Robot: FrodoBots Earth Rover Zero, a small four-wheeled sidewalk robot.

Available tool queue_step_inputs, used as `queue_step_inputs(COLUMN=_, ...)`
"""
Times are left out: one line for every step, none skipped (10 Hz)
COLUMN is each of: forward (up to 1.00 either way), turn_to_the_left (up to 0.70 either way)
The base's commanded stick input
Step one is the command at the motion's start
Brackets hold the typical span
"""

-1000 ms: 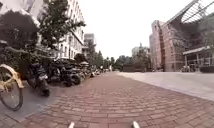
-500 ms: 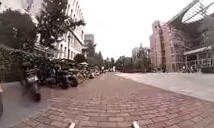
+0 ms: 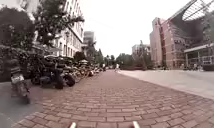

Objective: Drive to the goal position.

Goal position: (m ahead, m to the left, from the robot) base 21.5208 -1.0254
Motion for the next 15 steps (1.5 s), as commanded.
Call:
queue_step_inputs(forward=0.7, turn_to_the_left=0.0)
queue_step_inputs(forward=0.7, turn_to_the_left=0.0)
queue_step_inputs(forward=0.7, turn_to_the_left=0.0)
queue_step_inputs(forward=0.7, turn_to_the_left=-0.01)
queue_step_inputs(forward=0.7, turn_to_the_left=-0.09)
queue_step_inputs(forward=0.7, turn_to_the_left=-0.14)
queue_step_inputs(forward=0.7, turn_to_the_left=-0.14)
queue_step_inputs(forward=0.7, turn_to_the_left=-0.09)
queue_step_inputs(forward=0.7, turn_to_the_left=-0.02)
queue_step_inputs(forward=0.7, turn_to_the_left=0.0)
queue_step_inputs(forward=0.7, turn_to_the_left=0.0)
queue_step_inputs(forward=0.7, turn_to_the_left=0.0)
queue_step_inputs(forward=0.7, turn_to_the_left=0.0)
queue_step_inputs(forward=0.7, turn_to_the_left=0.0)
queue_step_inputs(forward=0.7, turn_to_the_left=0.0)
